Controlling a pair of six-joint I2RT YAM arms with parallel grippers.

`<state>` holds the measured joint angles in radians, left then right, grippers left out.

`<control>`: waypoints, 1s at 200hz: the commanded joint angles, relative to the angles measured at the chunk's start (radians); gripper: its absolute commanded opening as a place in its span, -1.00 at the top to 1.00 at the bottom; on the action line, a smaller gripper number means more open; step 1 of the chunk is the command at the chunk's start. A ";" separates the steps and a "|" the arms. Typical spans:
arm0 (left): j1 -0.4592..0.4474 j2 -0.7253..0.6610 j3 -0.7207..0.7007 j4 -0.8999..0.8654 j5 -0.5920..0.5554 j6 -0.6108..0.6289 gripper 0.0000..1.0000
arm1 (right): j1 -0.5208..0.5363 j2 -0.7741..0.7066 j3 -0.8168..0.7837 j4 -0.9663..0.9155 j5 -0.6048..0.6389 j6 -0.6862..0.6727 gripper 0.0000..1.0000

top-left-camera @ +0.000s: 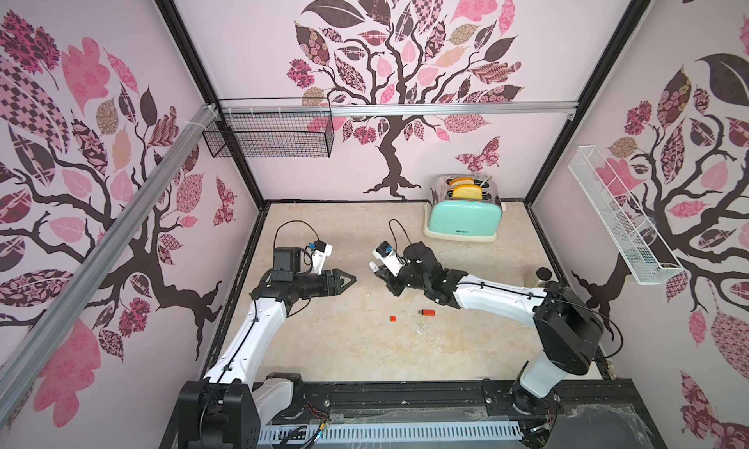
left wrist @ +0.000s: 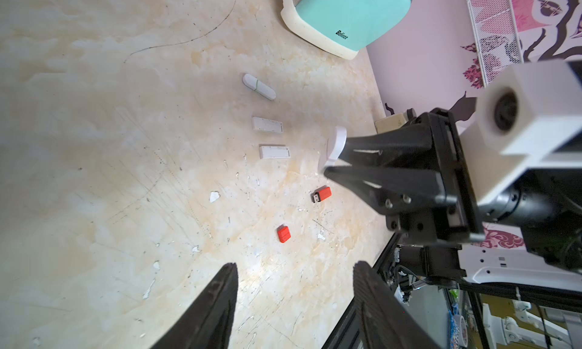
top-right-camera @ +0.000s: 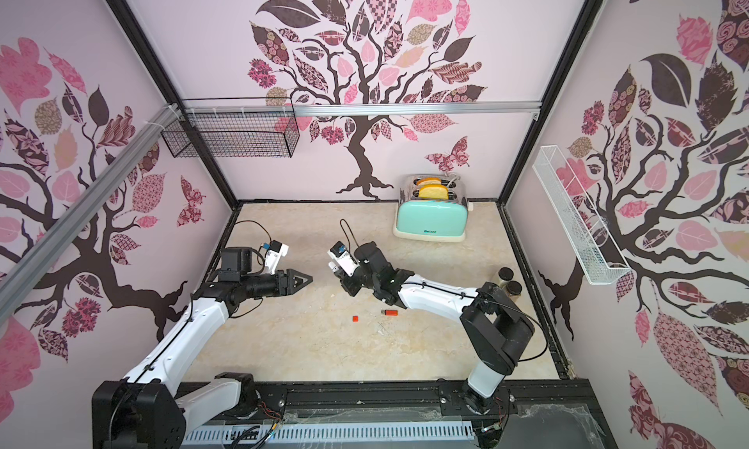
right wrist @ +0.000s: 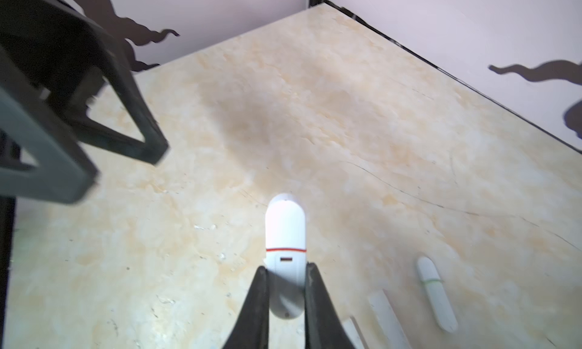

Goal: Close the usb drive cover
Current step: Close the cover of the USB drive, then place the USB drive at the center of the board.

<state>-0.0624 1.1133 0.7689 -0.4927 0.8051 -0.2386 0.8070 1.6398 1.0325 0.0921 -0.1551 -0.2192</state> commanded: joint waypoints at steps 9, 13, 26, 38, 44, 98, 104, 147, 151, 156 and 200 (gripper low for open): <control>0.022 -0.026 0.008 -0.047 -0.028 0.075 -0.31 | -0.042 -0.053 -0.007 -0.088 0.011 -0.071 1.00; 0.022 -0.028 0.008 -0.053 -0.044 0.092 -0.33 | -0.046 -0.056 -0.007 -0.103 0.007 -0.083 1.00; 0.024 -0.032 0.007 -0.059 -0.099 0.115 -0.37 | -0.062 -0.060 -0.001 -0.155 -0.011 -0.132 1.00; 0.026 -0.028 0.011 -0.072 -0.125 0.145 -0.38 | -0.069 -0.056 0.017 -0.216 -0.006 -0.178 1.00; 0.026 -0.026 0.016 -0.083 -0.140 0.166 -0.42 | -0.071 -0.051 0.031 -0.250 -0.001 -0.204 1.00; 0.026 -0.039 -0.007 -0.087 -0.250 0.206 -0.69 | -0.071 0.040 0.169 -0.532 -0.020 -0.396 0.94; 0.026 -0.042 -0.010 -0.082 -0.263 0.207 -0.72 | -0.070 0.048 0.178 -0.546 -0.026 -0.405 0.93; 0.026 -0.050 -0.025 -0.073 -0.331 0.217 -0.82 | -0.071 0.089 0.199 -0.597 -0.018 -0.459 0.92; 0.026 -0.052 -0.029 -0.068 -0.340 0.218 -0.83 | -0.071 0.092 0.193 -0.595 -0.018 -0.473 0.92; 0.025 -0.052 -0.032 -0.064 -0.349 0.219 -0.84 | -0.070 0.096 0.188 -0.595 -0.015 -0.485 0.92; 0.029 -0.053 -0.038 -0.056 -0.382 0.221 -0.96 | -0.066 0.129 0.195 -0.624 0.011 -0.527 0.90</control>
<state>-0.0383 1.0748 0.7433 -0.5690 0.4511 -0.0277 0.7372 1.7599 1.1999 -0.5091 -0.1509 -0.7006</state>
